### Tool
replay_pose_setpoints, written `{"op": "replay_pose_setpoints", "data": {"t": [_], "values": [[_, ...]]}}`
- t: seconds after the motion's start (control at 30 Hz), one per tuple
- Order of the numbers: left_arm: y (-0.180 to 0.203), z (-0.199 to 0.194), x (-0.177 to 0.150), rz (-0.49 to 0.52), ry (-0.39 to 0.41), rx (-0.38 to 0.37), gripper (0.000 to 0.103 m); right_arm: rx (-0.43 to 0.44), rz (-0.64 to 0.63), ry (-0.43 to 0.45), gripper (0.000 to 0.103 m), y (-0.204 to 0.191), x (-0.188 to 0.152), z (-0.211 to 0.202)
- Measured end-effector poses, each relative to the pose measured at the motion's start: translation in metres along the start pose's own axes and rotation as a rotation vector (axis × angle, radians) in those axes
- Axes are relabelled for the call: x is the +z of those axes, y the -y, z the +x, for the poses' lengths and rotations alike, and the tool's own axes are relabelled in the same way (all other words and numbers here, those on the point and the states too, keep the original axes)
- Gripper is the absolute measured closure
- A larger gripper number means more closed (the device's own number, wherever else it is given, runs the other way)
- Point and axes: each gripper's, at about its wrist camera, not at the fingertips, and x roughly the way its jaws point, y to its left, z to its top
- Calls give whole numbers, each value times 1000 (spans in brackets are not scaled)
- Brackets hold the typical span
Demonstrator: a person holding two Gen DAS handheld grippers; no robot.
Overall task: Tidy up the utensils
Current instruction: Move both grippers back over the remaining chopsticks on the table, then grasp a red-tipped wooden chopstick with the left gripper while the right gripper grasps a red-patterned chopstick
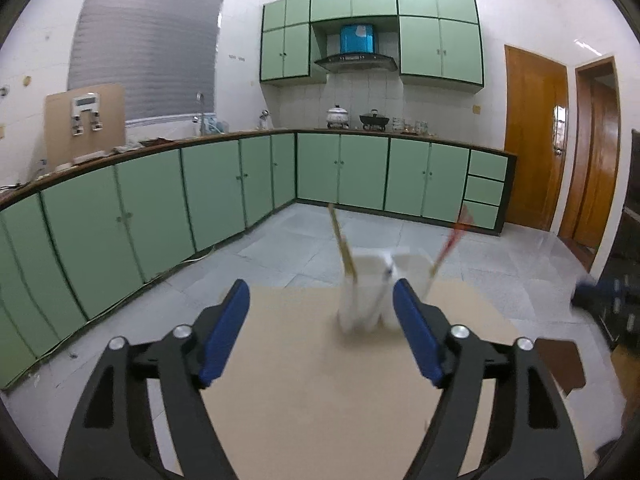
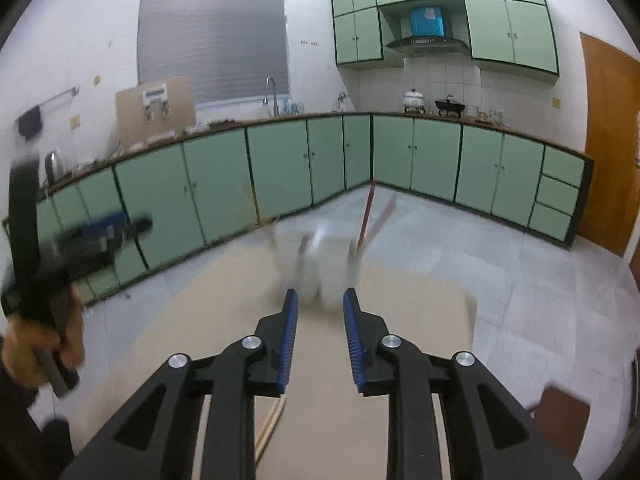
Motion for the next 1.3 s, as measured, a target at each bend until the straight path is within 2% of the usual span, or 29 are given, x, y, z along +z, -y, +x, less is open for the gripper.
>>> {"op": "replay_pose_setpoints", "data": {"t": [0.1,0.2,0.3,0.43,0.53,0.6,0.63,0.73,1.03,1.3], "values": [[2,-42,-53,-27,-17,5,23,0,21,-75,79,-31,-82,-12],[1,-74,-103,-84,-64,15,23,18,95,-177,79,-53,-145,-14],[1,-97,-142,-111,-106,42,23,38,109,-224,79,-73,-176,-18],[4,-113,-171,-91,-134,58,23,51,92,-248,71,-83,-186,-17],[5,-114,-183,-91,-168,46,23,61,91,-297,71,-82,-195,-5],[7,-114,-188,-86,-183,39,23,73,116,-309,81,-76,-200,-2],[8,-114,-190,-85,-191,32,23,68,126,-309,90,-73,-198,-3],[16,-113,-198,-69,-211,14,23,83,171,-301,97,-61,-197,-11],[57,-100,-217,-3,-273,-63,23,57,221,-256,97,-33,-207,-27],[99,-87,-234,59,-315,-121,25,39,232,-267,97,-24,-215,-22]]}}
